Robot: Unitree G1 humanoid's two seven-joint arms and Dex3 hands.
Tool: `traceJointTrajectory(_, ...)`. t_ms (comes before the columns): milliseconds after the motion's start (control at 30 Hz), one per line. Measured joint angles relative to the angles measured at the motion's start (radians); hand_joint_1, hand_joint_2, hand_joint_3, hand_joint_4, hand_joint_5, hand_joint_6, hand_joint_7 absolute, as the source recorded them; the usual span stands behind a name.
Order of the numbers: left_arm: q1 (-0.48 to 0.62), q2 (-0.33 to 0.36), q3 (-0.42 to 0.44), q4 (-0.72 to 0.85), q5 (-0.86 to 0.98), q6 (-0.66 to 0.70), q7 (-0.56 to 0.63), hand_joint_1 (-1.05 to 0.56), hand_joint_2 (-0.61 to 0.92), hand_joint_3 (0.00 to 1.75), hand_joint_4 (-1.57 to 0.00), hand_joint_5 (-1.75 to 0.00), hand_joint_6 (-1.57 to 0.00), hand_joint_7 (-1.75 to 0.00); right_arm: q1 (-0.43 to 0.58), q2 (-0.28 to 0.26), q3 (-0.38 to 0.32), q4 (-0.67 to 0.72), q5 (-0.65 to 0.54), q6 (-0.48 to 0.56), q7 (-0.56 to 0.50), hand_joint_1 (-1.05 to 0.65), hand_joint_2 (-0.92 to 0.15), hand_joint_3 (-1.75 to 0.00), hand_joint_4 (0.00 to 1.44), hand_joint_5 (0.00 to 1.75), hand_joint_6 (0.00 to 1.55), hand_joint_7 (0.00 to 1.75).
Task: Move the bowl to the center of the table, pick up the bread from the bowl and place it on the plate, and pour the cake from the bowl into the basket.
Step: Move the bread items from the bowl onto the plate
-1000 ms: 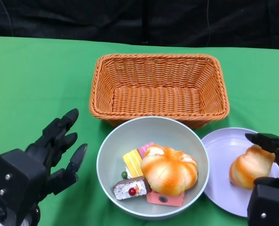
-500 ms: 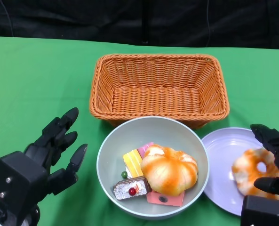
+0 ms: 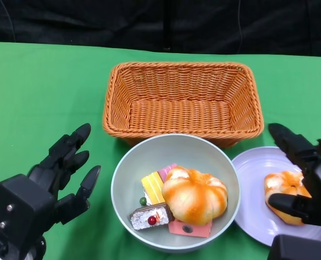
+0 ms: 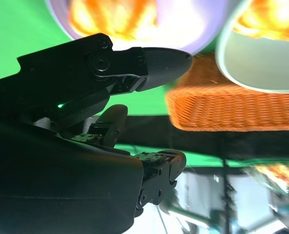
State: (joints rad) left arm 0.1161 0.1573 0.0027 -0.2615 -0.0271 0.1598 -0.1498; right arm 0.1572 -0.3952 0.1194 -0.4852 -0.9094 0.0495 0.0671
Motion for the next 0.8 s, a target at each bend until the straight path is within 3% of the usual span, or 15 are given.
traceJointTrajectory(167,0.0,0.0,-0.003,0.0,0.008,-0.01,0.0,-0.74,0.92,0.69,0.0,-0.57,-0.19,-0.01,0.0,0.039,0.005,-0.028,0.102,-0.076,-0.023,-0.6,-0.92,-0.26,0.45,0.71,0.3,0.09)
traceJointTrajectory(367,0.001,0.0,-0.008,0.001,0.025,-0.039,0.0,-0.77,0.92,0.68,0.0,-0.58,-0.19,-0.01,-0.038,0.074,0.049,-0.056,0.161,-0.084,0.049,-0.6,-0.92,-0.2,0.42,0.73,0.33,0.1)
traceJointTrajectory(600,0.004,-0.003,-0.013,0.0,0.032,-0.044,0.0,-0.78,0.92,0.66,0.0,-0.58,-0.19,-0.01,-0.101,0.103,0.145,-0.046,0.138,-0.085,0.11,-0.63,-0.92,-0.15,0.39,0.73,0.36,0.11)
traceJointTrajectory(800,0.011,-0.006,-0.02,0.0,0.039,-0.046,0.001,-0.77,0.92,0.66,0.0,-0.58,-0.2,-0.01,-0.161,0.126,0.21,0.049,0.095,-0.087,0.11,-0.67,-0.92,-0.14,0.35,0.74,0.39,0.12)
